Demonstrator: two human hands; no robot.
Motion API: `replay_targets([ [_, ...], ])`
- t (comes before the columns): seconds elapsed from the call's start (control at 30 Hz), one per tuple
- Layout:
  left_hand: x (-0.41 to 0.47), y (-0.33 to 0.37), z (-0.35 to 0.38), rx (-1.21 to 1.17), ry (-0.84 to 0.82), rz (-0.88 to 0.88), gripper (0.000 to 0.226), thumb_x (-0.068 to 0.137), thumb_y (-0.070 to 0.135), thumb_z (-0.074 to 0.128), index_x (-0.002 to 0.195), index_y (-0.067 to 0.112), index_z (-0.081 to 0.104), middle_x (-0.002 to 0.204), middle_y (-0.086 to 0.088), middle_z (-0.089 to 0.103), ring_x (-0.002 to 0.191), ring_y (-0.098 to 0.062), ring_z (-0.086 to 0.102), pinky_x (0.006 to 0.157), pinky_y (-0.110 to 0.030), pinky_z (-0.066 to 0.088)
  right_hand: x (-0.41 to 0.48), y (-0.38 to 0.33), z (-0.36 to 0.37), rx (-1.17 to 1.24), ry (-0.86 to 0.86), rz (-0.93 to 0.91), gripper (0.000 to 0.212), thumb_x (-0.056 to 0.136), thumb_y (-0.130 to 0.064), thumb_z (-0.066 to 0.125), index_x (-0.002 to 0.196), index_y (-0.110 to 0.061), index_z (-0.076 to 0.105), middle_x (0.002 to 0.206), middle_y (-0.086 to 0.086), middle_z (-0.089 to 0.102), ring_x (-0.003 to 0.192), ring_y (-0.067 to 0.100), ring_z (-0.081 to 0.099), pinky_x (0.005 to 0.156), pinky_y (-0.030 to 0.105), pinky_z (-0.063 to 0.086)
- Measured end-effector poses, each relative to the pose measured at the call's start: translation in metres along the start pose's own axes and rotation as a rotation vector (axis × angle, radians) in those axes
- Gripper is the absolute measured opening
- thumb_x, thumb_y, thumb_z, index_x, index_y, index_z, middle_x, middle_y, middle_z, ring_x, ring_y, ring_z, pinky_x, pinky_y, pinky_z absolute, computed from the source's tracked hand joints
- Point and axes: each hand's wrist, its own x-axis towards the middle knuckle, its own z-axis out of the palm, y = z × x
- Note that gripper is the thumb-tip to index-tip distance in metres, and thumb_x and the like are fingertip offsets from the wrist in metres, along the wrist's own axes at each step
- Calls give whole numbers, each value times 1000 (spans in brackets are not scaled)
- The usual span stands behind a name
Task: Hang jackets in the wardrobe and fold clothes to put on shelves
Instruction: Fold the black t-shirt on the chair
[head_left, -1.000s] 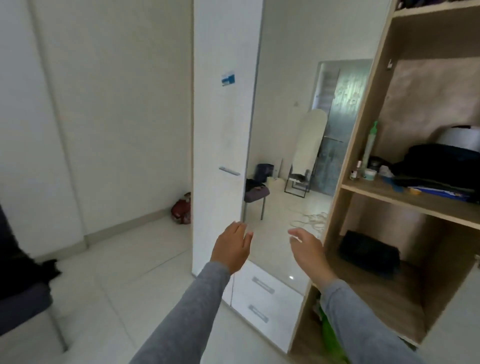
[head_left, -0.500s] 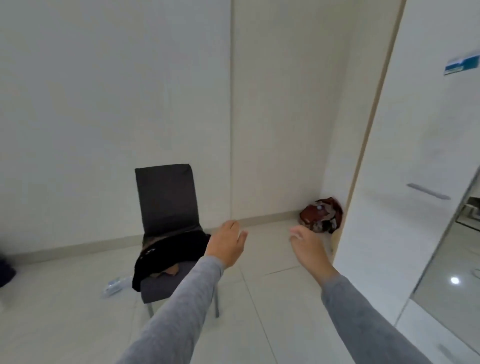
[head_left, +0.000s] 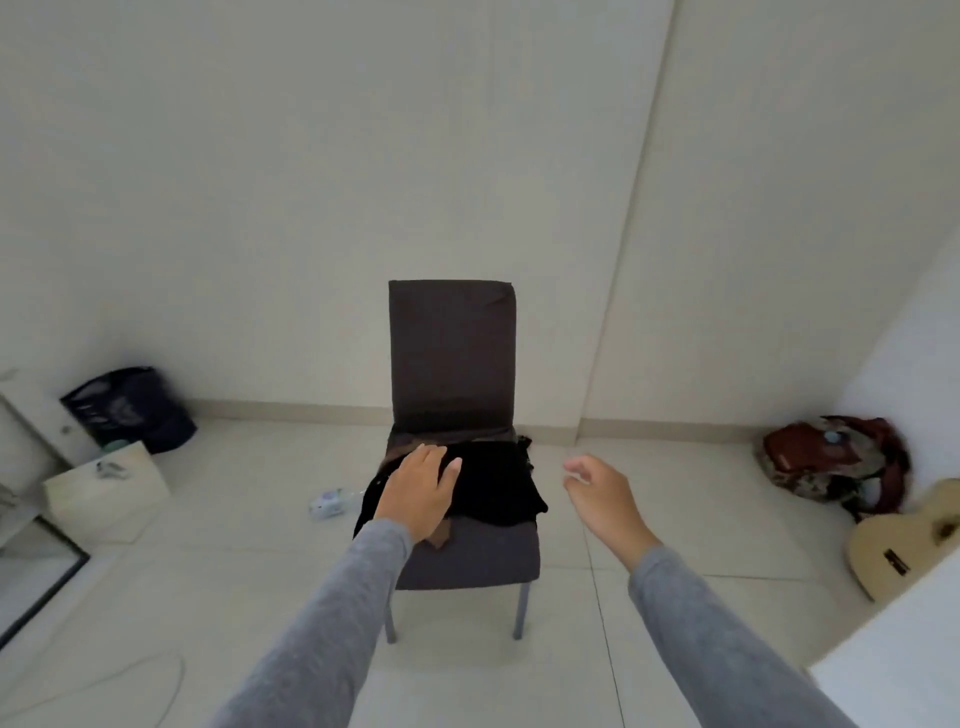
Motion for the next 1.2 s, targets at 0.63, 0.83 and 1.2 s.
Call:
replay_targets([
  [0.63, 188, -239, 97, -110, -183, -579, 43, 100, 34, 36, 135, 10, 44, 139, -5, 43, 130, -21, 36, 106, -31, 30, 281, 33, 235, -139, -527, 89, 27, 94, -8, 49, 120, -10, 57, 121, 5, 58, 114, 17, 54, 90, 19, 39],
  [0.83, 237, -303, 156, -149, -315, -649, 42, 99, 32, 38, 134, 10, 44, 137, -7, 44, 128, -22, 39, 105, -32, 32, 341, 67, 317, -339, -660, 108, 29, 94, -10, 49, 122, -12, 56, 125, 3, 55, 117, 16, 52, 98, 27, 44],
  [1.2, 292, -359, 255, -279, -291, -606, 45, 94, 14, 48, 138, 11, 41, 143, -3, 39, 133, -19, 35, 109, -30, 31, 399, 111, 434, -666, -718, -188, 52, 91, -14, 49, 140, -20, 36, 144, -4, 31, 125, 19, 38, 93, 32, 46],
])
